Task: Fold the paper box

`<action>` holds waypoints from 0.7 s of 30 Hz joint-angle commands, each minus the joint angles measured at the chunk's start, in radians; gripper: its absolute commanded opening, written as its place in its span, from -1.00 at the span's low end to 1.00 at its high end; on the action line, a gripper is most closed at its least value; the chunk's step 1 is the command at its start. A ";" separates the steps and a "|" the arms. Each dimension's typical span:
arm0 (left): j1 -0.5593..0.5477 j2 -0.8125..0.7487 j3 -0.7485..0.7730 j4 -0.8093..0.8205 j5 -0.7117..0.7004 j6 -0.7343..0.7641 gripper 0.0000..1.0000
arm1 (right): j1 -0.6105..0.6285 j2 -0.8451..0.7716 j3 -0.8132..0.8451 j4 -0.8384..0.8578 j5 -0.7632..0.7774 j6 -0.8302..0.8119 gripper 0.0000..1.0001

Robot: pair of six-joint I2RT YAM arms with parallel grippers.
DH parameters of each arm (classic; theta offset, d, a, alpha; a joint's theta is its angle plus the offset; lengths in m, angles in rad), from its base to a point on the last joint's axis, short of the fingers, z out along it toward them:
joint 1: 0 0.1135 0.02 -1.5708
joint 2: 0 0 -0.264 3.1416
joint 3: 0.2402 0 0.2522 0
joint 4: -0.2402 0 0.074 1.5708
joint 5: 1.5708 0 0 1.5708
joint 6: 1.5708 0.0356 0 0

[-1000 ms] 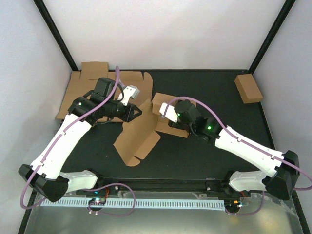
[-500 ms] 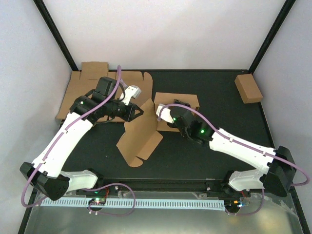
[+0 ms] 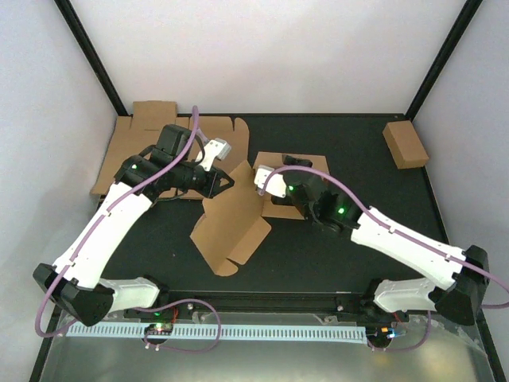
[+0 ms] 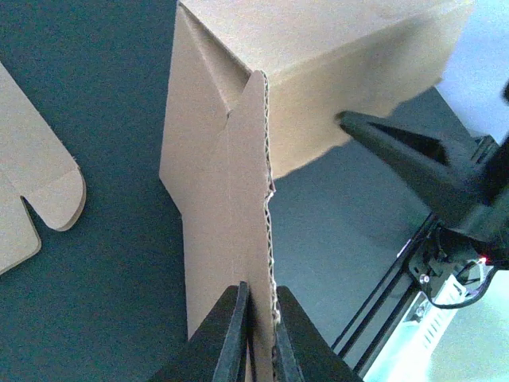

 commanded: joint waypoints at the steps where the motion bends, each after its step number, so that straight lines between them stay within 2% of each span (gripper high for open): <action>1: -0.006 -0.002 0.045 -0.006 0.021 0.018 -0.82 | 0.004 -0.044 0.105 -0.148 -0.122 0.041 0.62; 8: -0.005 0.000 0.045 -0.006 0.019 0.018 -0.82 | -0.011 -0.014 0.274 -0.368 -0.248 0.084 0.63; 21: -0.008 -0.007 0.038 -0.012 0.021 0.016 -0.82 | -0.154 0.154 0.545 -0.642 -0.460 0.072 0.58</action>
